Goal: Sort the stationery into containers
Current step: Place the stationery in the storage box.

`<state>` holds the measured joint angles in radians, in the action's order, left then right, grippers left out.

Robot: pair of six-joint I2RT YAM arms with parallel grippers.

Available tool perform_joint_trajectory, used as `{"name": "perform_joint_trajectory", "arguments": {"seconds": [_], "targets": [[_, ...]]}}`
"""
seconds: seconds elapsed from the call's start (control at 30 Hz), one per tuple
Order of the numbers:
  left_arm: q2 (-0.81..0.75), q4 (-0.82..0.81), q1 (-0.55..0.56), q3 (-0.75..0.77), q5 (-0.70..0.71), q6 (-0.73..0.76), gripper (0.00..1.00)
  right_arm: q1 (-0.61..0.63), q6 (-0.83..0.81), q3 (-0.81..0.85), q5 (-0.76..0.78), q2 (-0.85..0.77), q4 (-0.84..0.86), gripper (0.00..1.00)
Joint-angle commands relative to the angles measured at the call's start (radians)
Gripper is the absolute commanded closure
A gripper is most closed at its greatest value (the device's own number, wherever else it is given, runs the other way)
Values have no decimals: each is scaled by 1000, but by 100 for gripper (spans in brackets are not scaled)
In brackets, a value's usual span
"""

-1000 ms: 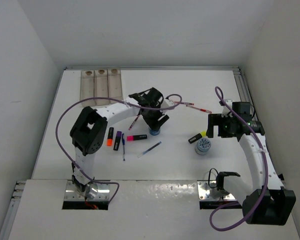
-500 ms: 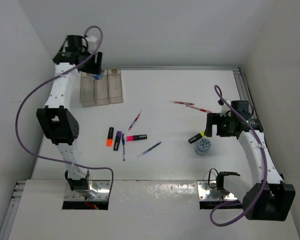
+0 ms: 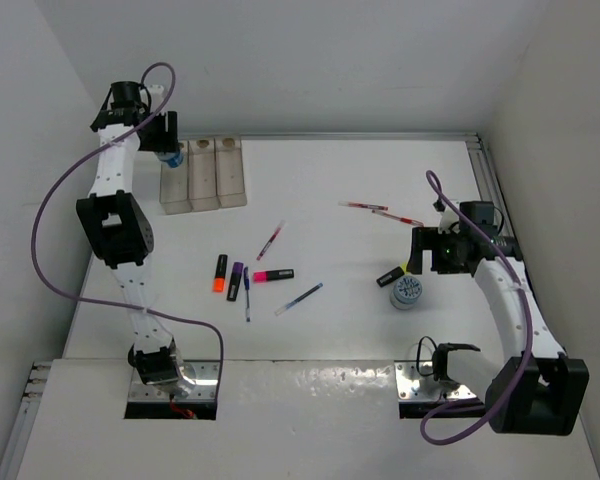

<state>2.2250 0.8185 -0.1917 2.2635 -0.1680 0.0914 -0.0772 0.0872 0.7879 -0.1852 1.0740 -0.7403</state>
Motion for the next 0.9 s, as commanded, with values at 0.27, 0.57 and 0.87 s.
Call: {"name": "perform_joint_trajectory", "arguments": {"seconds": [0.27, 0.57, 0.87], "targets": [[61, -119, -8, 44, 13, -7, 100, 2, 19, 2, -3, 33, 36, 1], [122, -165, -5, 41, 35, 4, 100, 2, 14, 13, 9, 47, 33, 1], [160, -200, 1, 41, 47, 1, 73, 4, 9, 16, 20, 53, 27, 2]]}}
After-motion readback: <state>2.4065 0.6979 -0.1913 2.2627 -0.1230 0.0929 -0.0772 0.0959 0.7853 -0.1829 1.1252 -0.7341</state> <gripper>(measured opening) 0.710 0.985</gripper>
